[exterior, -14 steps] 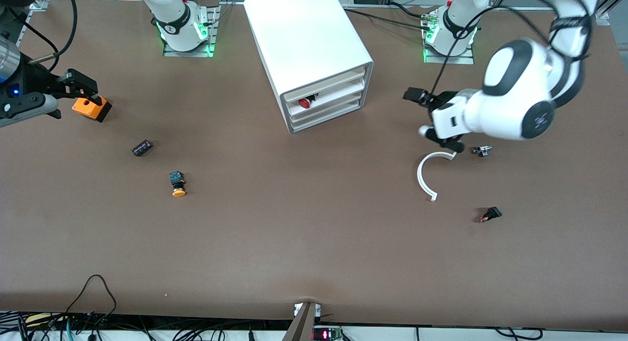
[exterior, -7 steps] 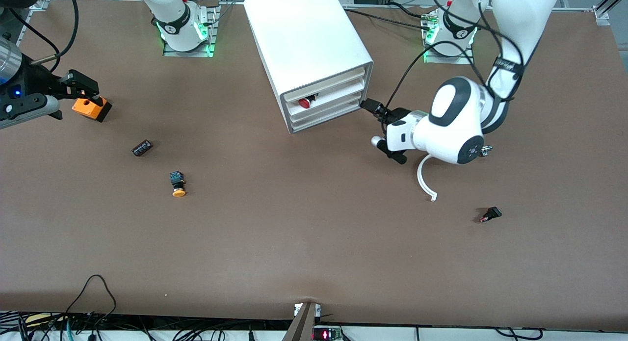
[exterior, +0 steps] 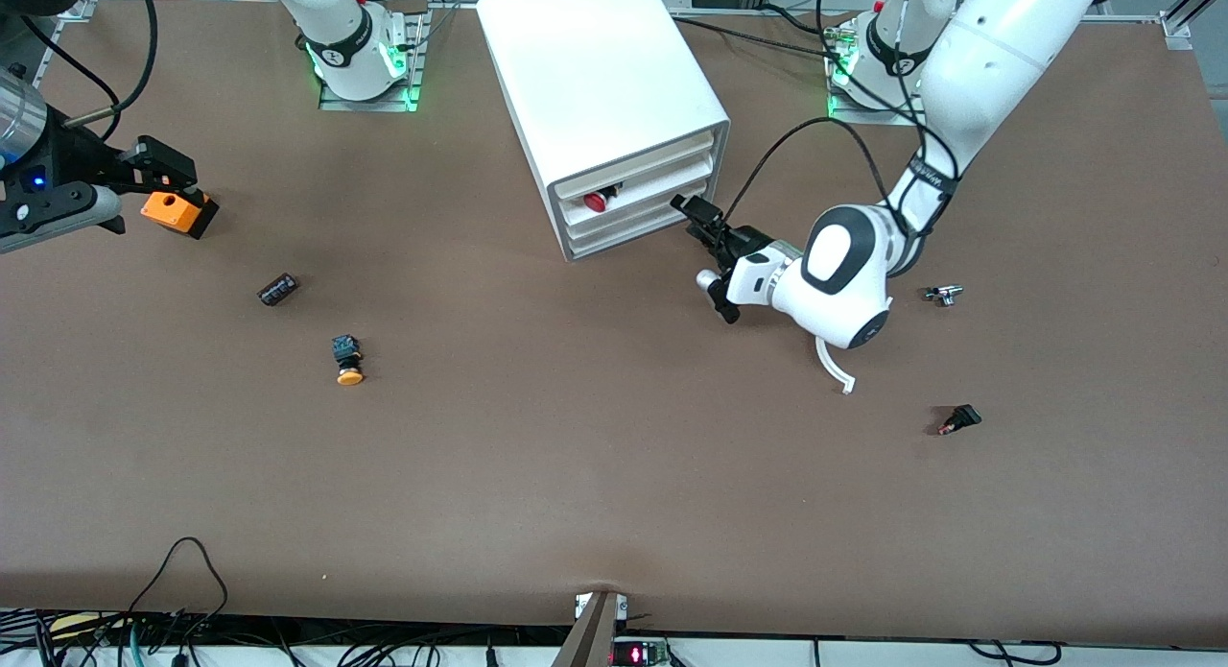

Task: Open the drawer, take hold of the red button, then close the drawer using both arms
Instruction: 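Reach the left gripper to the handle of the white drawer, then grasp the drawer handle with the left gripper and pull it open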

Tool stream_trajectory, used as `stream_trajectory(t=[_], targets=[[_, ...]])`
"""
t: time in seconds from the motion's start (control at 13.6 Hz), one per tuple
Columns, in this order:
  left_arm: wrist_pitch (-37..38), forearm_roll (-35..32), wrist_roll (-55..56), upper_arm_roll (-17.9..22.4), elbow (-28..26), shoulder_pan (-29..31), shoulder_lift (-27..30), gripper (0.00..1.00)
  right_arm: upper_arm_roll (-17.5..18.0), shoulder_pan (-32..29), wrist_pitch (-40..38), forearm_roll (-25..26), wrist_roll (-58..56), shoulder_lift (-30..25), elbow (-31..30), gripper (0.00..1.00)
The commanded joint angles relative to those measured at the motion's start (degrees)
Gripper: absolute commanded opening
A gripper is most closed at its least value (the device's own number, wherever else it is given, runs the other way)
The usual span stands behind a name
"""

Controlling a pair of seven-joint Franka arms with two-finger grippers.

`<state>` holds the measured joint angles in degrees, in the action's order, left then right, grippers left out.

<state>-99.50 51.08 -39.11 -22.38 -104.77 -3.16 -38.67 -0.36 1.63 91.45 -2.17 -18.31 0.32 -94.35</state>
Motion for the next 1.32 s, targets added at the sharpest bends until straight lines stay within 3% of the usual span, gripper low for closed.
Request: stream_trajectory(t=[0.0, 0.52, 0.66, 0.81, 1.25], targets=[[0.97, 4.36, -3.25, -1.00, -0.17, -0.45, -1.67, 0.75, 0.36, -0.40, -1.18, -0.73, -0.76, 0.30, 1.01, 1.00], [2.82, 9.73, -4.56, -2.76, -2.36, -0.62, -1.67, 0.57, 0.36, -0.40, -1.18, -0.73, -0.76, 0.30, 0.92, 1.00], [2.55, 11.57, -6.58, -2.67, -3.15, -1.23, -1.84, 0.45, 0.36, -0.40, -1.18, -0.73, -0.76, 0.30, 0.92, 1.00], [1.33, 11.76, -7.73, -2.67, -3.60, -1.76, -1.93, 0.26, 0.36, -0.40, -1.18, -0.73, -0.76, 0.30, 0.92, 1.00], [-0.08, 13.34, -8.09, -2.67, -3.77, -0.98, -2.29, 0.17, 0.45, -0.32, -0.83, -0.73, -0.76, 0.47, 0.83, 1.00]])
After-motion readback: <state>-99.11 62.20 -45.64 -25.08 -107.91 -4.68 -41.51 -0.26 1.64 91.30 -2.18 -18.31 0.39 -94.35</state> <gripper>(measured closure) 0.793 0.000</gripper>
